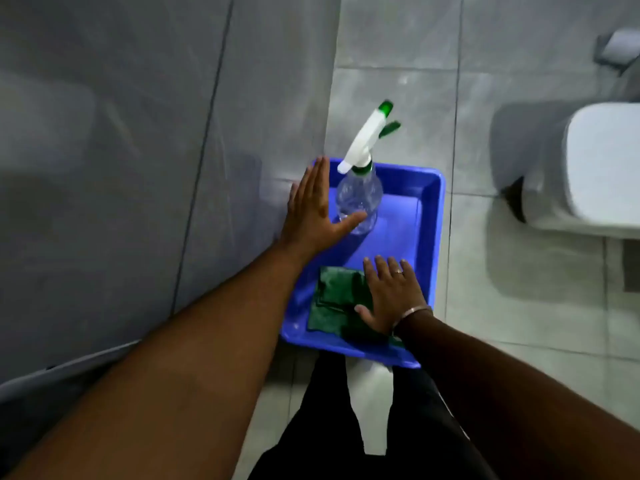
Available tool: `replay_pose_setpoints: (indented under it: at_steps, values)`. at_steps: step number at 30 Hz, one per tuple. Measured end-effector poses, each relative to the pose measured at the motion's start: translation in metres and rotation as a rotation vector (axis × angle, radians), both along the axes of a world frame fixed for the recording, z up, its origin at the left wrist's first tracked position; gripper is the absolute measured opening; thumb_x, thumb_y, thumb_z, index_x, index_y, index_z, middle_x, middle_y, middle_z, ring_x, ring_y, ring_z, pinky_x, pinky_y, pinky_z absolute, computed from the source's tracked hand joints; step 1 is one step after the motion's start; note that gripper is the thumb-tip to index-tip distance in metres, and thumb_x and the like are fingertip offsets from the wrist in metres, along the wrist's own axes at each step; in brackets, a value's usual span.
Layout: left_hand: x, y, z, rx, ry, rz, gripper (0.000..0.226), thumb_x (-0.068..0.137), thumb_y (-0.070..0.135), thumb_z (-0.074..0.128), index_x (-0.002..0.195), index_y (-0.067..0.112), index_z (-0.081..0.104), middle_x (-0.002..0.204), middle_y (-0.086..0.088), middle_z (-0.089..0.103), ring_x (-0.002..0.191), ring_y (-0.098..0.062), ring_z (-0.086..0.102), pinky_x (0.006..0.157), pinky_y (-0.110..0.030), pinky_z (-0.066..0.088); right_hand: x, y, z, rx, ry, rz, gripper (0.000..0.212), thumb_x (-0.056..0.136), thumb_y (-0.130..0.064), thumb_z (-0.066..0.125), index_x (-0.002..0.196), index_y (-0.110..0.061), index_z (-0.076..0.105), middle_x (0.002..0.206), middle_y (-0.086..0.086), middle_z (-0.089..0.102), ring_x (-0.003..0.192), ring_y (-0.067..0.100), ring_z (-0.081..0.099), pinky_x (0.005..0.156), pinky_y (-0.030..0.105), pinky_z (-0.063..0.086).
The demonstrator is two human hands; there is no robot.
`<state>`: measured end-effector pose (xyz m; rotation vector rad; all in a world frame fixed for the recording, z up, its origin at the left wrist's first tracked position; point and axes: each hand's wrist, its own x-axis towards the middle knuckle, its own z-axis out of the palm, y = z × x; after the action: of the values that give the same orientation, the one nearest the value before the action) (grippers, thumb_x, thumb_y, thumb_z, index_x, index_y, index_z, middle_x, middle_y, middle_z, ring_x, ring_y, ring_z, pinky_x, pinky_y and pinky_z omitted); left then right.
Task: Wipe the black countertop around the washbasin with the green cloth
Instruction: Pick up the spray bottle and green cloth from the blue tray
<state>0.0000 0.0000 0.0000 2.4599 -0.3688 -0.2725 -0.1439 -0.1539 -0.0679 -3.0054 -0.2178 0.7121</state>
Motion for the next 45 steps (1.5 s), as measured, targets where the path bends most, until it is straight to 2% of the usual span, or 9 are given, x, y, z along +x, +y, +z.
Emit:
replay_pose_setpoints:
  at_steps: [8,12,18,23,30,35,38,41,45]
  values:
    - [0.059,-0.040,0.000,-0.583,0.073,0.025,0.102,0.074,0.044,0.078,0.151,0.000,0.028,0.156,-0.018,0.037,0.143,-0.028,0.040,0.117,-0.036,0.037,0.037,0.001,-0.041,0.062,0.214,0.035,0.078,0.057,-0.069,0.066,0.113,-0.018,0.050,0.107,0.011,0.063,0.100,0.034,0.061,0.083,0.040,0.042]
    - [0.073,-0.060,0.010,-0.577,0.120,-0.105,0.085,0.082,0.022,0.076,0.149,-0.003,0.031,0.155,-0.020,0.039,0.140,-0.034,0.045,0.113,-0.055,0.039,0.047,-0.008,-0.034,0.234,0.503,-0.109,0.061,0.064,-0.053,0.078,0.105,-0.013,0.061,0.113,0.014,0.064,0.106,0.033,0.060,0.084,0.033,0.048]
    - [0.068,-0.062,0.029,-0.541,0.170,-0.002,0.060,0.087,0.026,0.063,0.143,0.009,0.047,0.138,-0.010,0.061,0.130,-0.025,0.055,0.111,-0.049,0.041,0.054,-0.044,0.006,0.453,0.637,-0.450,0.054,0.078,-0.055,0.068,0.113,-0.014,0.066,0.109,0.010,0.069,0.102,0.029,0.065,0.085,0.030,0.049]
    - [0.056,-0.056,0.069,-0.681,0.092,0.078,0.042,0.093,0.024,0.060,0.135,0.018,0.056,0.128,-0.004,0.067,0.105,-0.047,0.063,0.095,-0.056,0.052,0.074,-0.094,0.072,0.735,0.273,-0.866,0.037,0.094,-0.027,0.057,0.121,-0.002,0.058,0.110,0.019,0.068,0.101,0.033,0.065,0.091,0.042,0.052]
    - [0.056,-0.058,0.132,-0.846,0.227,0.013,0.039,0.086,0.010,0.061,0.120,0.029,0.065,0.115,0.006,0.072,0.094,-0.010,0.064,0.082,-0.034,0.049,0.146,-0.144,0.203,1.471,-0.248,-1.215,0.020,0.094,-0.031,0.055,0.092,-0.018,0.070,0.086,0.004,0.077,0.080,0.025,0.073,0.075,0.044,0.058]
    - [0.048,-0.077,0.171,-0.706,0.265,-0.199,0.028,0.090,0.033,0.066,0.113,0.048,0.065,0.115,0.009,0.072,0.112,-0.005,0.065,0.096,-0.018,0.050,0.192,-0.163,0.291,1.574,-0.421,-1.155,0.022,0.091,-0.039,0.058,0.096,-0.020,0.067,0.092,0.006,0.077,0.090,0.028,0.071,0.089,0.050,0.053]
    - [0.051,-0.088,0.186,-0.637,0.170,-0.100,0.020,0.083,0.053,0.061,0.089,0.036,0.070,0.090,0.007,0.076,0.084,-0.005,0.070,0.075,-0.019,0.054,0.201,-0.166,0.325,1.594,-0.400,-1.091,0.027,0.092,-0.040,0.057,0.101,-0.016,0.065,0.104,0.019,0.072,0.099,0.038,0.068,0.092,0.053,0.052]
    - [0.052,-0.095,0.198,-0.664,0.119,-0.008,0.021,0.088,0.038,0.061,0.078,0.021,0.068,0.069,-0.001,0.072,0.065,-0.015,0.065,0.062,-0.028,0.054,0.202,-0.167,0.339,1.581,-0.396,-1.060,0.029,0.093,-0.041,0.055,0.101,-0.014,0.064,0.087,0.011,0.076,0.083,0.030,0.073,0.075,0.042,0.060]
    - [0.057,-0.087,0.210,-0.663,0.203,-0.111,0.024,0.096,0.015,0.059,0.116,0.024,0.069,0.111,0.011,0.074,0.105,-0.003,0.067,0.087,-0.014,0.052,0.201,-0.169,0.341,1.536,-0.330,-1.042,0.037,0.093,-0.042,0.054,0.104,-0.007,0.062,0.088,0.014,0.075,0.079,0.028,0.073,0.065,0.035,0.060]
